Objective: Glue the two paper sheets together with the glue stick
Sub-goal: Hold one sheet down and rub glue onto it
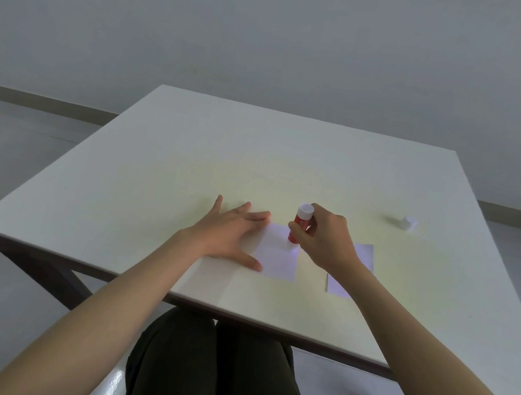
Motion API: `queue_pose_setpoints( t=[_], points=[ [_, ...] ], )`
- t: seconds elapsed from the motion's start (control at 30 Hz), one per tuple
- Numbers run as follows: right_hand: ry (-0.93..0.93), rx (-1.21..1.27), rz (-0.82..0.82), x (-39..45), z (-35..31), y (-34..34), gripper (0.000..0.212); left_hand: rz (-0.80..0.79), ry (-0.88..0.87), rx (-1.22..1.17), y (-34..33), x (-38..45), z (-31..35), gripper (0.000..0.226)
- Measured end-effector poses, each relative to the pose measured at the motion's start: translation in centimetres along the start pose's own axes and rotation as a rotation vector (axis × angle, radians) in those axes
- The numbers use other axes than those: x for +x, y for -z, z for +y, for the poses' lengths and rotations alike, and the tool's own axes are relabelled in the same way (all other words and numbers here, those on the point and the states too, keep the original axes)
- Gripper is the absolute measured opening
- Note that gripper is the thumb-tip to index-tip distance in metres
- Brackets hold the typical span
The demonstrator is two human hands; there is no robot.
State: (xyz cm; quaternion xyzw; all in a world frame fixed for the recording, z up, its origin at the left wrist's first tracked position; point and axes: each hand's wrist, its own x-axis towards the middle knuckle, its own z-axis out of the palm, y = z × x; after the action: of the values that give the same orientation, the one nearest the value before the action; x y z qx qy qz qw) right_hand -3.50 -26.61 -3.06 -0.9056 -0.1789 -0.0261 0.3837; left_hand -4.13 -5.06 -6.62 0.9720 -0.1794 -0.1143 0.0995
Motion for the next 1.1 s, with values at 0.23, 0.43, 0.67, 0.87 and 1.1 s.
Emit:
queue_pose_setpoints(
  t=[0.23,0.43,0.67,0.87,1.1],
  points=[
    [-0.069,0.059,0.121,-0.2,0.1,1.9,0.016,-0.019,-0.010,0.070,0.2,0.3,0.0,0.114],
    [-0.009,0.036,0.038,-0.5,-0.9,0.9,0.015,-0.027,0.013,0.023,0.4,0.0,0.3,0.113],
    [-0.037,0.011,0.029,-1.0,0.0,0.2,0.017,-0.019,-0.003,0.008,0.6,-0.2,0.6,0.108],
    [-0.018,0.057,0.000,-2.4,-0.4,0.3,0.018,-0.034,-0.005,0.050,0.5,-0.2,0.5,0.109],
    [-0.026,0.062,-0.024,-2.5,-0.3,0.1,0.018,-0.033,-0.001,0.056,0.8,-0.4,0.8,0.108]
  ],
)
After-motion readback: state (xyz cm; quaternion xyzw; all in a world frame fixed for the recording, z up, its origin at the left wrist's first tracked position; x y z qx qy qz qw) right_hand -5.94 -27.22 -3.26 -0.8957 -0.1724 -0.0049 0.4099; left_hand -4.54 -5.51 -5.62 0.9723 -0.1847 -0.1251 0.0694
